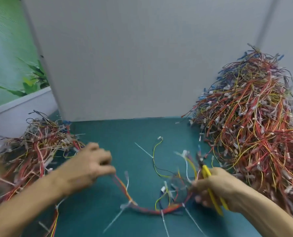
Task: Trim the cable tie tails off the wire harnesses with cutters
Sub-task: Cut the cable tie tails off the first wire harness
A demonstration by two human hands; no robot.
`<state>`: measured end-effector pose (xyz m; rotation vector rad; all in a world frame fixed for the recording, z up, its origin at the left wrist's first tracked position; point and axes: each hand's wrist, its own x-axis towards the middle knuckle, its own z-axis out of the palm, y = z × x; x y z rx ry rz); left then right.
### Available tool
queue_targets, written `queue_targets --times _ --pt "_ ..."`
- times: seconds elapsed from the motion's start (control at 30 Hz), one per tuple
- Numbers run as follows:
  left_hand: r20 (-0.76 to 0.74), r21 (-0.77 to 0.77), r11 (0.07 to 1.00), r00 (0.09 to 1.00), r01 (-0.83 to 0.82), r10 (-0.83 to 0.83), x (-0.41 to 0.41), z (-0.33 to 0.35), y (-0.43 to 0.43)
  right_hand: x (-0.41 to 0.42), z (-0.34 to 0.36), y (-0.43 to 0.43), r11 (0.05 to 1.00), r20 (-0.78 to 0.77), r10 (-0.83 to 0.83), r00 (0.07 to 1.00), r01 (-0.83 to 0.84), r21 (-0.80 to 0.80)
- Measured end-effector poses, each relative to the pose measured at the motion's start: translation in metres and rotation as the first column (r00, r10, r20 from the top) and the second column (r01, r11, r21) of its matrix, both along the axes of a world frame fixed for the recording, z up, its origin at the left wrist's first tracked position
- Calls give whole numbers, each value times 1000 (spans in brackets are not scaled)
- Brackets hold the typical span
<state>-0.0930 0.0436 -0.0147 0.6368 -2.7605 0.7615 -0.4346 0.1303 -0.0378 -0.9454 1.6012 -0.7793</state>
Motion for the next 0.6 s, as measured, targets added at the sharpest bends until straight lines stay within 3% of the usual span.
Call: queue_targets --times 0.07,0.13,0.23,0.3,0.4,0.47,0.53,0.6 --pt "53 81 997 998 15 -20 0 -39 3 -10 -3 13 988 -108 145 983 -137 77" --pt "9 163 986 999 -38 37 3 -57 7 -23 3 25 979 -257 204 945 -195 60" --pt "-244 338 937 953 -91 181 10 -51 7 -47 18 39 977 -373 182 910 -212 -39" --pt "-437 557 826 815 -87 381 16 -33 3 -62 25 37 983 -278 55 959 -101 -155" --pt "-532 793 608 523 33 666 18 -16 -16 -72 24 10 931 23 -212 977 209 -298" --pt "-482 875 428 343 224 806 19 -11 -31 -73 14 -17 902 143 -290 946 320 -291" --pt "-354 915 264 291 306 889 26 -14 -43 -72 -1 -39 909 197 -321 926 360 -211" --pt "-244 941 162 266 296 933 36 -20 -50 -74 -15 -54 922 206 -342 917 370 -113"
